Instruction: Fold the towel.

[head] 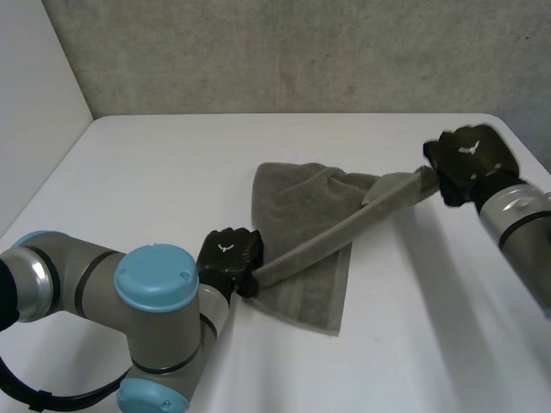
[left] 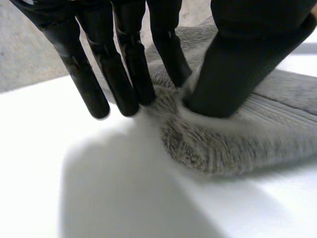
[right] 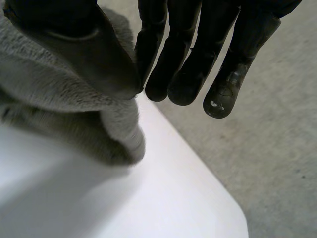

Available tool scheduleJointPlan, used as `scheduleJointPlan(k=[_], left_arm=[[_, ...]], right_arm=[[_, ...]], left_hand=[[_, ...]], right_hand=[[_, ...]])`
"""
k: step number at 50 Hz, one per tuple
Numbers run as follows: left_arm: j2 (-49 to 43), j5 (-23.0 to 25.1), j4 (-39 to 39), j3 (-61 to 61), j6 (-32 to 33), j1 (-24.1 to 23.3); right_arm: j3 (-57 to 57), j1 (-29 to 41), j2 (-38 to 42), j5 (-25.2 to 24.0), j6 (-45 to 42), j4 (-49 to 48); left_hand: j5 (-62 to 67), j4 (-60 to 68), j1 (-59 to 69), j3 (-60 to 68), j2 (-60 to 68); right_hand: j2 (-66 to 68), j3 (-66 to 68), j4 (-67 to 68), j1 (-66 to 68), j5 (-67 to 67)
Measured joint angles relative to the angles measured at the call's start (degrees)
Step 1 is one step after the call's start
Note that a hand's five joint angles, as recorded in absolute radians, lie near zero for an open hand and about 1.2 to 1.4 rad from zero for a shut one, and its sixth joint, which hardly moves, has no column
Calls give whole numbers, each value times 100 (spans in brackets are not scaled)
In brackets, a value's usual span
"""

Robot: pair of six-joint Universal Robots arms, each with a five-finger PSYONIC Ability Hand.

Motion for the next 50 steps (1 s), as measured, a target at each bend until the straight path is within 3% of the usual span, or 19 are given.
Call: scheduleJointPlan(k=[4,13,18,23,28,30,37,43,50], left_arm=[[117,-181,230,-37,377,4],[1318,-382,518,-84,944,81],[2507,-242,513,-11,1144,289],[3187,234,436,58,1277,503],[3178,735,319,-85,1325,577],[3022,834,287,-205,1332,585],[2547,887,256,-644,1334,611],[2484,858,256,-884,1332,664],[2628,846,247,-934,1319,711]], right_arm=[[28,-69,-583,-235,395,92],[-502,-297,-1654,-673,641,1029],[-1282,-553,-1964,-972,547,2075],[-1763,-753,-1877,-1448,220,3028],[-1458,-711,-1418,-1856,-340,3397],[-1179,-560,-1211,-1932,-504,3264],[-216,307,-505,-1768,-606,1915],[337,928,88,-1288,-103,615],[520,1517,520,-1313,375,-29]], left_hand=[[907,1023,836,1024,1041],[1115,1253,939,1251,1252],[1166,1263,939,1267,1265],[1194,1273,939,1269,1271],[1194,1274,939,1269,1272],[1194,1275,939,1270,1272],[1194,1275,939,1270,1272],[1194,1276,939,1271,1274],[1193,1276,939,1272,1274]], right_hand=[[31,0,0,141,103],[32,27,0,141,104],[34,27,0,141,104],[32,27,0,141,103],[-4290,-4156,-4131,-4131,-4282],[-4970,-4959,-4919,-4859,-5116],[-5096,-5206,-5197,-5075,-5457],[-5097,-5213,-5202,-5118,-5512],[-5097,-5224,-5202,-5118,-5496]])
